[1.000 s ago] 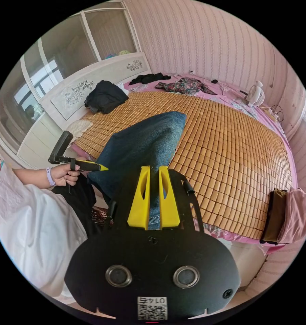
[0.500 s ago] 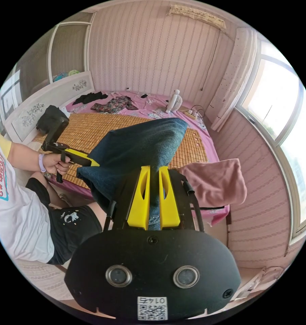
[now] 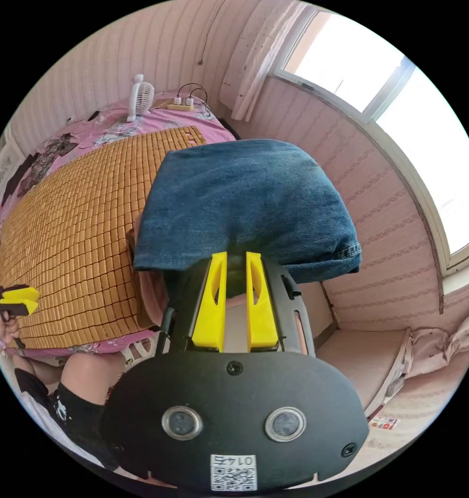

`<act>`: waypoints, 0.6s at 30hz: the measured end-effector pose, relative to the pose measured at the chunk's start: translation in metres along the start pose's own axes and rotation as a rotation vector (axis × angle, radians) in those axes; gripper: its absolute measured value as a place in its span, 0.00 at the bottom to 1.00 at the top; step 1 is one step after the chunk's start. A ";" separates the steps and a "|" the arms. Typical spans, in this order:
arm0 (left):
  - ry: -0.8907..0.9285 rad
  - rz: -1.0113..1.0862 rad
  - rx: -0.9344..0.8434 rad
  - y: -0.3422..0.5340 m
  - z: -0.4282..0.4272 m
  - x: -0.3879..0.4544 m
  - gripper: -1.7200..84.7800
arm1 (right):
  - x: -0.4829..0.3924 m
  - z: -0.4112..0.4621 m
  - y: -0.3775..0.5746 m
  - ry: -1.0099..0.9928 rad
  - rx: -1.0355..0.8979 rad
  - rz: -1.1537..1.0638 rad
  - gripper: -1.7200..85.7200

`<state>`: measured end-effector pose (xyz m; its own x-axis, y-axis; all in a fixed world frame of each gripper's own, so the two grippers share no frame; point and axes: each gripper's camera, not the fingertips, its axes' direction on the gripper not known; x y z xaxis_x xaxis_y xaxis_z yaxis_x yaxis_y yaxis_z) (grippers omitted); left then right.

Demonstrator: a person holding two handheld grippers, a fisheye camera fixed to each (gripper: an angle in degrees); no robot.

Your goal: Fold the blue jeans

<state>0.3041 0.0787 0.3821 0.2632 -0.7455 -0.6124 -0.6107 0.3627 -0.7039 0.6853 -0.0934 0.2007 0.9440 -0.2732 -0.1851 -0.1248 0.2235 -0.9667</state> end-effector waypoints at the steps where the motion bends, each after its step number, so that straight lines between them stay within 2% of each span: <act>1: -0.005 -0.021 0.004 0.010 -0.006 -0.006 0.09 | -0.008 0.002 0.003 0.004 -0.004 0.002 0.09; 5: -0.041 -0.089 0.032 0.078 -0.055 -0.028 0.09 | -0.010 -0.009 0.005 -0.034 -0.011 0.051 0.09; 11: -0.187 -0.176 0.140 0.190 -0.147 -0.036 0.08 | -0.045 -0.042 0.020 -0.048 0.005 -0.007 0.09; 18: -0.360 -0.389 0.428 0.347 -0.280 -0.042 0.08 | -0.186 -0.074 0.066 -0.244 -0.006 -0.255 0.09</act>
<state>-0.1281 0.0794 0.2648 0.6810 -0.6610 -0.3150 -0.0916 0.3499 -0.9323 0.4789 -0.0972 0.1581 0.9901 -0.0874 0.1099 0.1235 0.1708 -0.9775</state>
